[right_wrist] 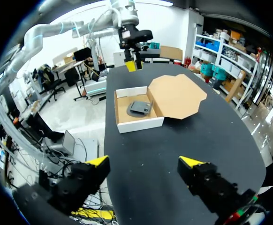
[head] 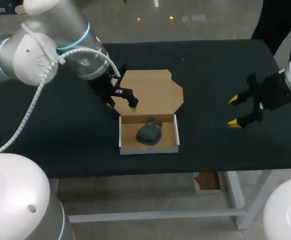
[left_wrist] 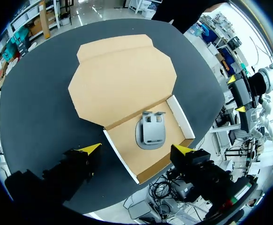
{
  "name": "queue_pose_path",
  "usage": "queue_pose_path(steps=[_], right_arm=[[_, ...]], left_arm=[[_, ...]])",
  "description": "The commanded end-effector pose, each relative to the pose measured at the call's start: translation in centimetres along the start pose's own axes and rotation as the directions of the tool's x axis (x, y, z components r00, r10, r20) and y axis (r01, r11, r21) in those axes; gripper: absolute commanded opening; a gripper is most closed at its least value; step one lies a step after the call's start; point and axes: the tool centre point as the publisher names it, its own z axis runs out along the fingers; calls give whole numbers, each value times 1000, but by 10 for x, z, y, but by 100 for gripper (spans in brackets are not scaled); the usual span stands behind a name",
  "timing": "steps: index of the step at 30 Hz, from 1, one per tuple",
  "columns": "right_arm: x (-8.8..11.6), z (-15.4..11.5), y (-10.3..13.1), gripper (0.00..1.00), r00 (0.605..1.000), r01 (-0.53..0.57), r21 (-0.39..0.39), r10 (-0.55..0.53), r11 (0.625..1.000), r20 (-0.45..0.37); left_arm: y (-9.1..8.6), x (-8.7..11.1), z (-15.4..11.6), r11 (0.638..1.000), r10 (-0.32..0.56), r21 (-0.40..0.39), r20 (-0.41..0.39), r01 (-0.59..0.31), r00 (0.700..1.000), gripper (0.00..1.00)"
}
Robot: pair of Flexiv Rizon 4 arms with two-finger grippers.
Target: Assemble the packaging by folding the flat box into shape, placing the metal phone stand inside, and closing the box properly
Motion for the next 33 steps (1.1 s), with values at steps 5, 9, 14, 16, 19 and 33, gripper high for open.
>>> queue_pose_path(steps=[5, 9, 14, 16, 19, 33], right_arm=[[0, -1, -1, 100, 1000, 2, -4, -2, 1000, -2], [0, -1, -1, 100, 1000, 2, -4, -2, 1000, -2], [0, -1, -1, 100, 1000, 2, -4, -2, 1000, -2], [0, -1, -1, 100, 1000, 2, -4, -2, 1000, -2], [0, -1, -1, 100, 1000, 2, -4, -2, 1000, -2], [0, -1, -1, 100, 1000, 2, -4, -2, 1000, -2]], left_arm=[[-21, -40, -6, 996, 83, 31, -193, -78, 978, 100], [-32, -55, -5, 991, 132, 54, -214, -123, 968, 100], [-41, -71, -2, 981, 193, 83, -251, -177, 949, 100], [-46, -79, -1, 976, 215, 98, -258, -196, 942, 100], [-52, -89, 2, 969, 244, 112, -267, -221, 932, 100], [-75, -129, 15, 946, 320, 152, -314, -286, 894, 100]])
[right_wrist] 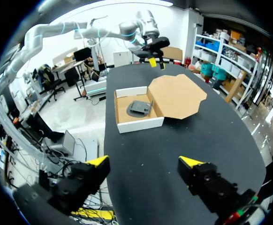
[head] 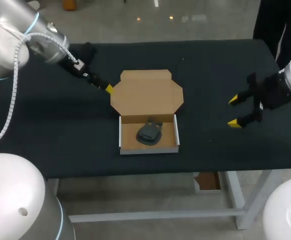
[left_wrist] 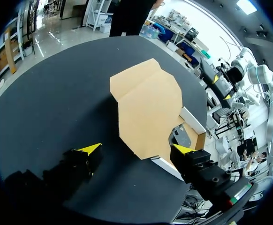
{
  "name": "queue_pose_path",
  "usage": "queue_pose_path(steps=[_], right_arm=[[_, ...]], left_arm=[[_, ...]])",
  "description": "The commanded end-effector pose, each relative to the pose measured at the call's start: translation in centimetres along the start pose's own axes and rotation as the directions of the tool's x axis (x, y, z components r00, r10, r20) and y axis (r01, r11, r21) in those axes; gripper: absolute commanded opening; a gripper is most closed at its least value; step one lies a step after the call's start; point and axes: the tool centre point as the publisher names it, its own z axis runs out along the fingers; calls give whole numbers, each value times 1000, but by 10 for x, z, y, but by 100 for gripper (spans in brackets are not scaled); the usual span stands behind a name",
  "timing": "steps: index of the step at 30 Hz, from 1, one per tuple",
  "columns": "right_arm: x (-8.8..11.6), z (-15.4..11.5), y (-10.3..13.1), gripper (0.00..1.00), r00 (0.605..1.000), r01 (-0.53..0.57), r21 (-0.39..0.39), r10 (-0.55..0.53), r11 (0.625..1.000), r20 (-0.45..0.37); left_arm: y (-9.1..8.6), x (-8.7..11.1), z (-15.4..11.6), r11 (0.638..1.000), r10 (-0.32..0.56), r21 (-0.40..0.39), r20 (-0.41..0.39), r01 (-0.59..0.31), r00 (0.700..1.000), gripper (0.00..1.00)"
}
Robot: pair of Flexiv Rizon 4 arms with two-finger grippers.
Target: Assemble the packaging by folding the flat box into shape, placing the metal phone stand inside, and closing the box properly
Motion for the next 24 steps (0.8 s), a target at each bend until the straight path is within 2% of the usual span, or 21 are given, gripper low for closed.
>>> queue_pose_path(steps=[1, 8, 10, 21, 23, 24], right_arm=[[0, -1, -1, 100, 1000, 2, -4, -2, 1000, -2], [0, -1, -1, 100, 1000, 2, -4, -2, 1000, -2], [0, -1, -1, 100, 1000, 2, -4, -2, 1000, -2], [0, -1, -1, 100, 1000, 2, -4, -2, 1000, -2], [0, -1, -1, 100, 1000, 2, -4, -2, 1000, -2], [0, -1, -1, 100, 1000, 2, -4, -2, 1000, -2]], left_arm=[[-6, -15, 6, 1000, -3, -10, -84, 2, 997, 100], [-10, -25, 13, 1000, 9, 0, -190, -9, 982, 100], [-11, -25, 14, 1000, -23, -1, -213, 24, 977, 100], [-11, -25, 14, 1000, -23, -1, -213, 24, 977, 100], [0, -25, 15, 1000, -23, -13, -239, 20, 971, 100], [2, -26, 15, 999, -36, 8, -235, 39, 971, 100]])
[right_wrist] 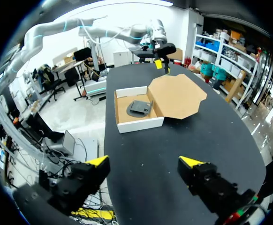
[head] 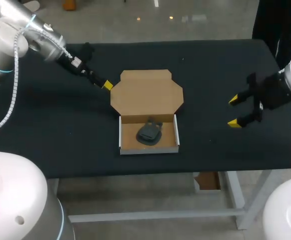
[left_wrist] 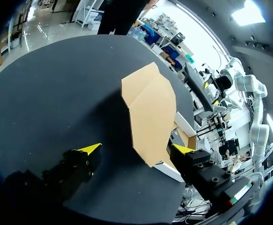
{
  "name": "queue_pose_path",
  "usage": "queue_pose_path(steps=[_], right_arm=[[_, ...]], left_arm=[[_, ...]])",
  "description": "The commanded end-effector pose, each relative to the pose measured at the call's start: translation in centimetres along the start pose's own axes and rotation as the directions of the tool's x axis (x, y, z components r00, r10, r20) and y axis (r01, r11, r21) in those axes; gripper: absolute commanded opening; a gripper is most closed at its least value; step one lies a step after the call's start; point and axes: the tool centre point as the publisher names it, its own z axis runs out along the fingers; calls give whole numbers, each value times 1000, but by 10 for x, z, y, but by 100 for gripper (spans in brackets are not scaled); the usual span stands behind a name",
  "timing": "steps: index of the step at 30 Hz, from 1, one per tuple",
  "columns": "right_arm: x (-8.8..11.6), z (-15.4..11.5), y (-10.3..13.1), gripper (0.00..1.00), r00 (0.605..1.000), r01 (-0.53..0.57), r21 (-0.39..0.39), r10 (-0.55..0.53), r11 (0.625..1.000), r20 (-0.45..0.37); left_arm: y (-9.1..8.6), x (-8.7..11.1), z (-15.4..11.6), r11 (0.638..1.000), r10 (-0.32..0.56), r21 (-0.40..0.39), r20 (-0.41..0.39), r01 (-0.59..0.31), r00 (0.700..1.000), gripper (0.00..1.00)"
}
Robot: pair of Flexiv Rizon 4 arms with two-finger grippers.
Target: Assemble the packaging by folding the flat box into shape, placing the metal phone stand inside, and closing the box properly
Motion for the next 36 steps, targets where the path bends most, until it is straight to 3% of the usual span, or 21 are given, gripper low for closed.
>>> queue_pose_path(steps=[1, 9, 15, 19, 27, 32, 36], right_arm=[[0, -1, -1, 100, 1000, 2, -4, -2, 1000, -2], [0, -1, -1, 100, 1000, 2, -4, -2, 1000, -2], [0, -1, -1, 100, 1000, 2, -4, -2, 1000, -2], [-3, -3, 1, 100, 1000, 5, 4, -5, 1000, 0], [-15, -7, 8, 100, 999, 3, 94, 2, 996, -46], [-24, -8, 14, 100, 998, 26, 140, -17, 990, -67], [-31, -8, 18, 100, 997, 31, 168, -18, 985, -77]], left_arm=[[11, -4, -2, 1000, 8, 11, -45, -8, 999, 100], [23, 2, 2, 999, 27, 43, -99, -22, 995, 100], [20, 0, 8, 994, 54, 104, -111, -43, 992, 100], [16, -3, 15, 993, 58, 111, -101, -47, 993, 95], [10, 0, 23, 990, 61, 136, -123, -44, 990, 91], [4, 1, 26, 990, 49, 136, -135, -30, 990, 73], [0, 3, 32, 991, 41, 135, -148, -21, 988, 68]])
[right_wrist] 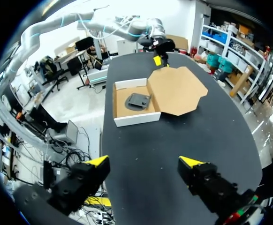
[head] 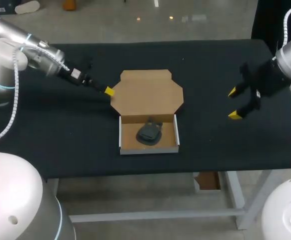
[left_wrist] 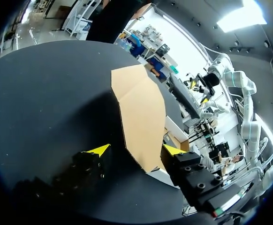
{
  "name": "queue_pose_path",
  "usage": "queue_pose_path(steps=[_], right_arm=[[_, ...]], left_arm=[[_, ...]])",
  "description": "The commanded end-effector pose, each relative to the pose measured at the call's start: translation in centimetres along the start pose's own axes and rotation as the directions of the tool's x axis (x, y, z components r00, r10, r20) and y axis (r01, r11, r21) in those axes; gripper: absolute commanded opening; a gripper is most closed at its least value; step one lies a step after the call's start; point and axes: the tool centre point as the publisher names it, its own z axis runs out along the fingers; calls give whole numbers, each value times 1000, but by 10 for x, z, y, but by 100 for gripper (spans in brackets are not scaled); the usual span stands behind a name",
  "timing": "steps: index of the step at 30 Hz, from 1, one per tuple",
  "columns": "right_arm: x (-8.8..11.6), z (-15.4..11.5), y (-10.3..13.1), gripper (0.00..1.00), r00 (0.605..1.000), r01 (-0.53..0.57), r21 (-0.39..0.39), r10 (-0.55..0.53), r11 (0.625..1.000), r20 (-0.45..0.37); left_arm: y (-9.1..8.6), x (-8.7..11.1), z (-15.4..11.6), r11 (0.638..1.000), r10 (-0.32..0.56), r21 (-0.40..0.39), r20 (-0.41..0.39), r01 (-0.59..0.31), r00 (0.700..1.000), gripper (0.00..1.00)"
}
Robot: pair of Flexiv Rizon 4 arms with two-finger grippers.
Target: Assemble the packaging by folding the flat box into shape, placing the metal phone stand inside, and closing the box properly
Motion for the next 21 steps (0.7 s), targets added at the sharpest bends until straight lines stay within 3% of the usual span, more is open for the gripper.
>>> queue_pose_path(steps=[1, 5, 13, 16, 21], right_arm=[[-10, 0, 7, 100, 999, 0, 33, 1, 999, -33], [-17, 0, 11, 100, 999, 13, 57, -11, 998, -39], [-32, 0, 18, 100, 998, 38, 79, -34, 996, -48], [-37, 0, 21, 100, 998, 46, 84, -42, 995, -51], [-44, 0, 25, 100, 997, 61, 98, -55, 993, -57]], left_arm=[[-4, -3, 7, 1000, -5, -8, -11, 4, 1000, 64], [-8, -1, 16, 1000, -9, -17, -37, 9, 999, 53], [-10, 7, 25, 1000, 19, -10, -86, -20, 996, 43], [-9, 10, 28, 999, 30, -13, -86, -32, 996, 34], [-8, 14, 32, 999, 52, -8, -110, -53, 993, 34]])
